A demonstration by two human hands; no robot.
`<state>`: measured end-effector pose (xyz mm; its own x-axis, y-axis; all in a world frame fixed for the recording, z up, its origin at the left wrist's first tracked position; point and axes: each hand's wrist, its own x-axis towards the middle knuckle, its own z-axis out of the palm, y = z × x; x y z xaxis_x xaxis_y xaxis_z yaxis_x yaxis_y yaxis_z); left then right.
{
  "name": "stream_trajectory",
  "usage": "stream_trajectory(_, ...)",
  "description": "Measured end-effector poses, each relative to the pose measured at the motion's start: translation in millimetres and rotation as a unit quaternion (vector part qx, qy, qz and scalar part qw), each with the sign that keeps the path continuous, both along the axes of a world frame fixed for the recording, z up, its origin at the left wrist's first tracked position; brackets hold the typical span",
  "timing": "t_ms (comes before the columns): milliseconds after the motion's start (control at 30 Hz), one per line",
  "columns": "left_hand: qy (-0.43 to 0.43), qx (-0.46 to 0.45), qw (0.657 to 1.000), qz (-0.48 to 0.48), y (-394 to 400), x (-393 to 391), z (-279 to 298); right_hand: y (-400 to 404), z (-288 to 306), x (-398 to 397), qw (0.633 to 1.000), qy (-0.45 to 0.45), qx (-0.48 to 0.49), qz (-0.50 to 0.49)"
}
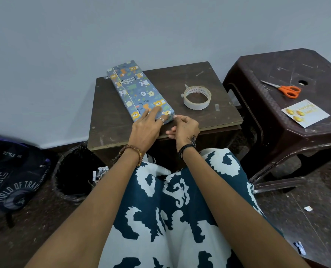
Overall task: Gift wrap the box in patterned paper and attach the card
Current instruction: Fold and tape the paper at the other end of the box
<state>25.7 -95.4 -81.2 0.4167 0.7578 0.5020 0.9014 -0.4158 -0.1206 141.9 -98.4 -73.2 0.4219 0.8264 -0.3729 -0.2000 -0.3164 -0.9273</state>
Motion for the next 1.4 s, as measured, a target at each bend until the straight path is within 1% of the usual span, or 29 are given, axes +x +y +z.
stream_trajectory(33, 0.000, -0.004, 1.000, 0.005, 0, 1, 1, 3, -1, 1, 0.997, -0.069, 0.002, 0.018)
stream_trajectory(67, -0.002, -0.006, 1.000, 0.009, 0, 2, 2, 6, -1, 2, 0.986, -0.159, 0.007, 0.045)
stream_trajectory(133, -0.007, -0.009, 1.000, 0.014, 0, 2, 2, 10, -2, 5, 0.942, -0.320, 0.019, 0.097)
stream_trajectory(200, -0.014, -0.013, 1.000, 0.014, 0, 2, 3, 11, 0, 10, 0.898, -0.421, 0.022, 0.129)
stream_trajectory(267, -0.020, -0.017, 1.000, 0.009, 0, 2, 5, 11, 3, 17, 0.849, -0.508, 0.035, 0.141)
stream_trajectory(333, -0.032, -0.024, 0.999, 0.011, -1, 3, 7, 17, 6, 24, 0.809, -0.568, 0.068, 0.137)
stream_trajectory(433, -0.064, -0.046, 0.996, 0.029, 1, 10, 7, 33, 7, 36, 0.776, -0.606, 0.148, 0.097)
stream_trajectory(467, -0.072, -0.052, 0.995, 0.038, 2, 14, 7, 40, 7, 40, 0.761, -0.623, 0.160, 0.091)
stream_trajectory(567, -0.089, -0.066, 0.991, 0.078, 5, 29, 11, 58, -1, 46, 0.724, -0.672, 0.104, 0.117)
stream_trajectory(667, -0.120, -0.087, 0.981, 0.124, 10, 45, 15, 71, -5, 45, 0.697, -0.702, 0.101, 0.102)
stream_trajectory(733, -0.138, -0.080, 0.979, 0.128, 13, 52, 17, 80, -10, 46, 0.698, -0.697, 0.111, 0.122)
stream_trajectory(800, -0.151, -0.086, 0.979, 0.109, 14, 52, 20, 86, -10, 50, 0.699, -0.690, 0.104, 0.156)
stream_trajectory(867, -0.183, -0.125, 0.972, 0.081, 14, 46, 25, 90, -12, 53, 0.693, -0.696, 0.111, 0.149)
stream_trajectory(900, -0.224, -0.144, 0.962, 0.066, 13, 41, 26, 90, -12, 53, 0.697, -0.693, 0.122, 0.137)
stream_trajectory(967, -0.326, -0.185, 0.927, 0.030, 10, 29, 26, 87, -12, 52, 0.707, -0.685, 0.138, 0.111)
stream_trajectory(1000, -0.361, -0.203, 0.910, 0.011, 7, 23, 23, 87, -12, 53, 0.711, -0.682, 0.142, 0.097)
stream_trajectory(1033, -0.374, -0.215, 0.902, -0.001, 3, 18, 21, 86, -13, 54, 0.712, -0.682, 0.142, 0.088)
stream_trajectory(1100, -0.343, -0.225, 0.912, 0.002, -4, 9, 14, 84, -12, 56, 0.707, -0.688, 0.142, 0.081)
stream_trajectory(1167, -0.288, -0.232, 0.929, 0.017, -7, 2, 11, 86, -14, 59, 0.709, -0.685, 0.146, 0.083)
stream_trajectory(1267, -0.203, -0.243, 0.948, 0.015, -6, -3, 6, 86, -16, 61, 0.710, -0.683, 0.161, 0.059)
stream_trajectory(1333, -0.177, -0.243, 0.954, 0.017, -4, -2, 3, 84, -15, 60, 0.725, -0.667, 0.155, 0.069)
stream_trajectory(1400, -0.177, -0.235, 0.956, 0.022, -3, -1, 1, 80, -12, 59, 0.737, -0.653, 0.167, 0.052)
